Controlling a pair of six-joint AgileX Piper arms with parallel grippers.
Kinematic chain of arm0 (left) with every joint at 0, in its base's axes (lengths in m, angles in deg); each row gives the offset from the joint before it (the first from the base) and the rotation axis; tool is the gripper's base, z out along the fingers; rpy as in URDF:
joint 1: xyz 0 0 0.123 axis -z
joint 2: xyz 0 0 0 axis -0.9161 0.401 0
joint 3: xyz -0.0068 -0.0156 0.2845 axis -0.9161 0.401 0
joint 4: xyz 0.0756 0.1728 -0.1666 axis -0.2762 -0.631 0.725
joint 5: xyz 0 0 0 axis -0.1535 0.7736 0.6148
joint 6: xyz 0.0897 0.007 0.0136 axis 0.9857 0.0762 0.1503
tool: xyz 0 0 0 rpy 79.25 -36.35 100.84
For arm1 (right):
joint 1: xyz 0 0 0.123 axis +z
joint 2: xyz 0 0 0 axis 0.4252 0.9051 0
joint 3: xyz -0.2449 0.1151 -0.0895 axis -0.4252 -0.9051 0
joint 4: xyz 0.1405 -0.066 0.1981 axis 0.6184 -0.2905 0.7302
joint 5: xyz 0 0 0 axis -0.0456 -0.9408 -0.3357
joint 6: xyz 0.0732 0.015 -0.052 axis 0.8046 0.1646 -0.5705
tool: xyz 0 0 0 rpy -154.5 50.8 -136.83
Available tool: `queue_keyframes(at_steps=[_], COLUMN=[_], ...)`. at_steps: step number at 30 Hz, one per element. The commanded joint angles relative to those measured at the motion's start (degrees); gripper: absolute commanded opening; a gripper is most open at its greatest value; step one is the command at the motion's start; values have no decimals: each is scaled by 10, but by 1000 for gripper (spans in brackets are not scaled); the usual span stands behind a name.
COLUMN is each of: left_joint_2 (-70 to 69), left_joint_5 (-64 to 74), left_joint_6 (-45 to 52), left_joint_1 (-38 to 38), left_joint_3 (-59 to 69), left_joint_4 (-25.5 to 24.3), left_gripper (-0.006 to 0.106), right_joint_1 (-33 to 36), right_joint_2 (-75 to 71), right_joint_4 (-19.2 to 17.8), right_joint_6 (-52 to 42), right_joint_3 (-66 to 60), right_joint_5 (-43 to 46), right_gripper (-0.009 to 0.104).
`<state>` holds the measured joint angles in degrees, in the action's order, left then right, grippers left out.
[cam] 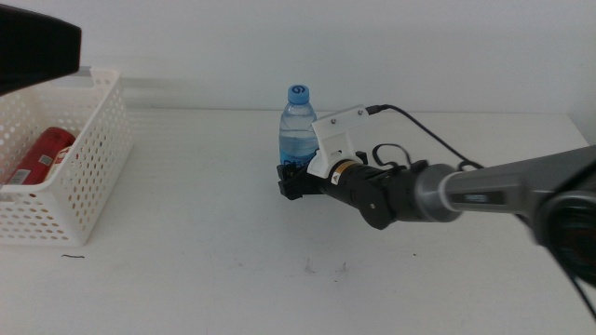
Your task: Use arms to grab the bottles and put them into the dustbin to the left of the table.
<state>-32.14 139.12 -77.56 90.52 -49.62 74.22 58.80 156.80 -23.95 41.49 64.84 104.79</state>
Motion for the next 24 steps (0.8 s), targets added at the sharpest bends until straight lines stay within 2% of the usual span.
queue_keyframes(at_steps=[1, 4, 7, 10, 13, 19, 24], left_joint_2=[-1, -1, -1, -1, -1, -1, -1], left_joint_5=[-9, -9, -9, -9, -9, -9, -9], left_joint_6=[-2, -2, -2, -2, -2, -2, -2], left_joint_1=[4, 4, 4, 4, 4, 4, 4], left_joint_3=[2, 2, 2, 2, 2, 2, 2], left_joint_4=[0, 0, 0, 0, 0, 0, 0], left_gripper=[94, 94, 94, 94, 94, 94, 94], right_joint_1=[14, 27, 39, 48, 47, 47, 47], right_joint_2=[-59, -162, -281, -394, -503, -629, -651], right_joint_4=[-4, -4, -4, -11, -21, -67, -68], right_joint_6=[-3, 25, 55, 54, 45, 48, 52], right_joint_3=[-40, -118, -180, -192, -179, -175, -175], right_joint_5=[-7, -60, -175, -308, -399, -431, -436], right_gripper=[93, 93, 93, 93, 93, 93, 93])
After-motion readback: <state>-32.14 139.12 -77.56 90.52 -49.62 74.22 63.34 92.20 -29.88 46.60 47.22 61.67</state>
